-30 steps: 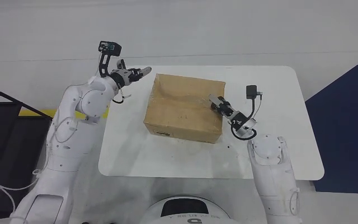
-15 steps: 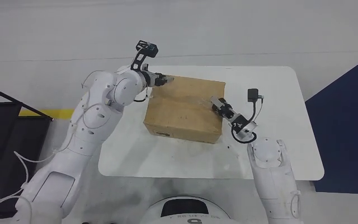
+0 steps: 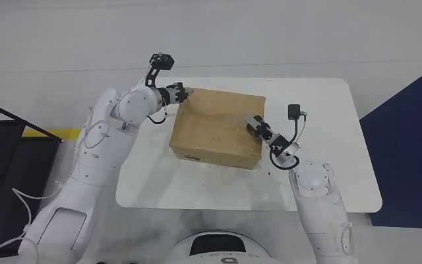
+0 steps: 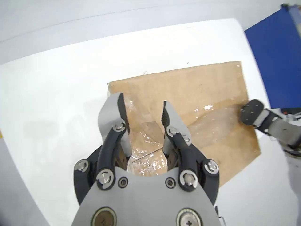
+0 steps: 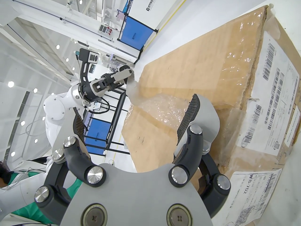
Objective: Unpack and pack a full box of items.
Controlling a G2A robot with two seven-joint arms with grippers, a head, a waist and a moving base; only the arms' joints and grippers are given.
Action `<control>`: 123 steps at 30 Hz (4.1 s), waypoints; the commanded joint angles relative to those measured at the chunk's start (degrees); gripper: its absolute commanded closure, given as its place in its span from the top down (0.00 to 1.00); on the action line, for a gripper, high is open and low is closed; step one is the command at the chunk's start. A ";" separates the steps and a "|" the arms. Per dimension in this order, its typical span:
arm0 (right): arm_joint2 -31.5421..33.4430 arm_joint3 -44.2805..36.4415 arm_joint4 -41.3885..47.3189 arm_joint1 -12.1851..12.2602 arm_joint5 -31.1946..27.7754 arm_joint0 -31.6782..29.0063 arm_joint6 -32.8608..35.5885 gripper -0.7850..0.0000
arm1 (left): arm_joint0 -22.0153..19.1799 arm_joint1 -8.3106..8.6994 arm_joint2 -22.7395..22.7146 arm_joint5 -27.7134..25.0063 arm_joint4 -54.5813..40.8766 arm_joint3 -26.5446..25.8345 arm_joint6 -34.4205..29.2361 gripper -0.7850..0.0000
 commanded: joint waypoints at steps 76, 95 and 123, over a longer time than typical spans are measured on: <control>-4.91 1.50 3.19 3.68 -1.02 0.80 -6.78 1.00 | 12.53 1.75 -11.15 -12.56 -16.98 -0.68 12.82 0.00; -6.15 -0.84 1.95 4.33 2.77 1.61 -7.34 1.00 | 16.94 2.88 -13.80 -35.06 -10.46 6.20 22.85 0.00; -7.18 -2.47 1.00 5.27 4.08 1.66 -8.02 1.00 | 5.11 2.99 -12.64 -19.77 -47.84 29.15 -17.60 0.55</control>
